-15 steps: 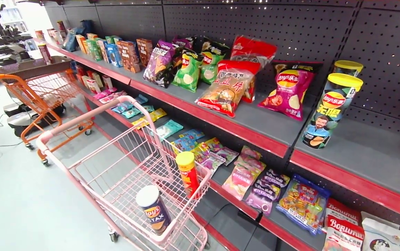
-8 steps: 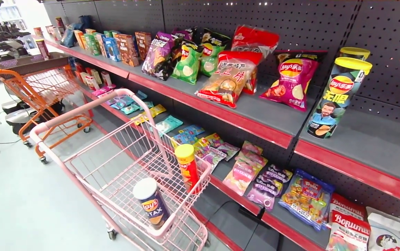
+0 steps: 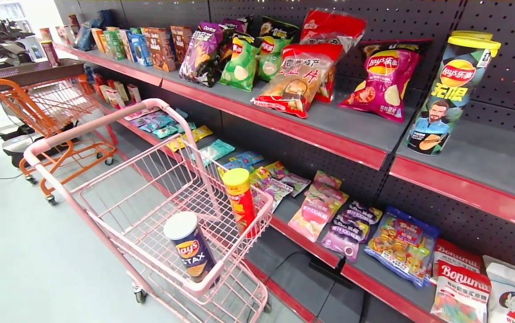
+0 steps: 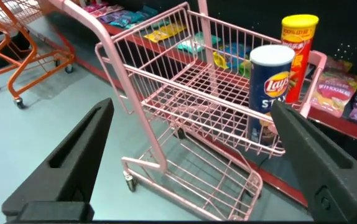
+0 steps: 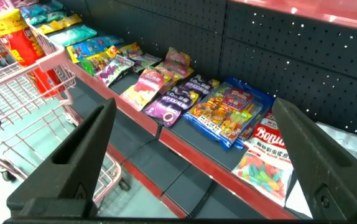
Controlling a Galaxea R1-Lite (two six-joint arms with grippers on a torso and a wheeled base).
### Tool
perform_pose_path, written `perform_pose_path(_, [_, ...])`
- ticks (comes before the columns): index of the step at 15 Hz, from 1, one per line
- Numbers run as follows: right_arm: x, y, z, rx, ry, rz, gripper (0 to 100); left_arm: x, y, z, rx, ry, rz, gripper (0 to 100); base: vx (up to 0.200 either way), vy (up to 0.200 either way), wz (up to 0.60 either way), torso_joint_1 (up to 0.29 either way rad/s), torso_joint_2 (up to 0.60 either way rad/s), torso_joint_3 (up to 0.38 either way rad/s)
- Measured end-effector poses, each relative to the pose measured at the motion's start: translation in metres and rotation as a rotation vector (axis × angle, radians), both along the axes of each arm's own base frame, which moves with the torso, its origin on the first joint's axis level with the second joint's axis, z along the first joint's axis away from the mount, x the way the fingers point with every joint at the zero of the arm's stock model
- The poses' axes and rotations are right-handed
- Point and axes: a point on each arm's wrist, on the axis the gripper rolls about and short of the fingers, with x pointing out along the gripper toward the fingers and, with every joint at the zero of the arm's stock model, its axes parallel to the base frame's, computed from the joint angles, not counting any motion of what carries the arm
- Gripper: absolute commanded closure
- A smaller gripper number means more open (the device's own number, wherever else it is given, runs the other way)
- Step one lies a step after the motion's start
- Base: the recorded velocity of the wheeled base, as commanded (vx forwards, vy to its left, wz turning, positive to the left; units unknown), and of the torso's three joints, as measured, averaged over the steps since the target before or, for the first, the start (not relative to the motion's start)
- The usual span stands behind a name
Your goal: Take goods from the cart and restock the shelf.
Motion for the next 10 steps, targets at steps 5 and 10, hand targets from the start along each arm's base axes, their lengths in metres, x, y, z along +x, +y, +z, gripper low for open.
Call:
perform_pose_path(5, [0.000, 0.000, 0.000, -0.001, 0.000, 0.001, 0, 0.001, -0.001, 0.001, 0.005, 0.008, -0.066, 0, 0.000, 0.000, 0.00, -0.007, 0.02, 0.012])
perform_pose_path(10, [0.000, 0.000, 0.000, -0.002, 0.000, 0.002, 0, -0.007, -0.001, 0.058, -0.087, -0.106, -0.074, 0, 0.000, 0.000, 0.00, 0.000, 0.00, 0.000])
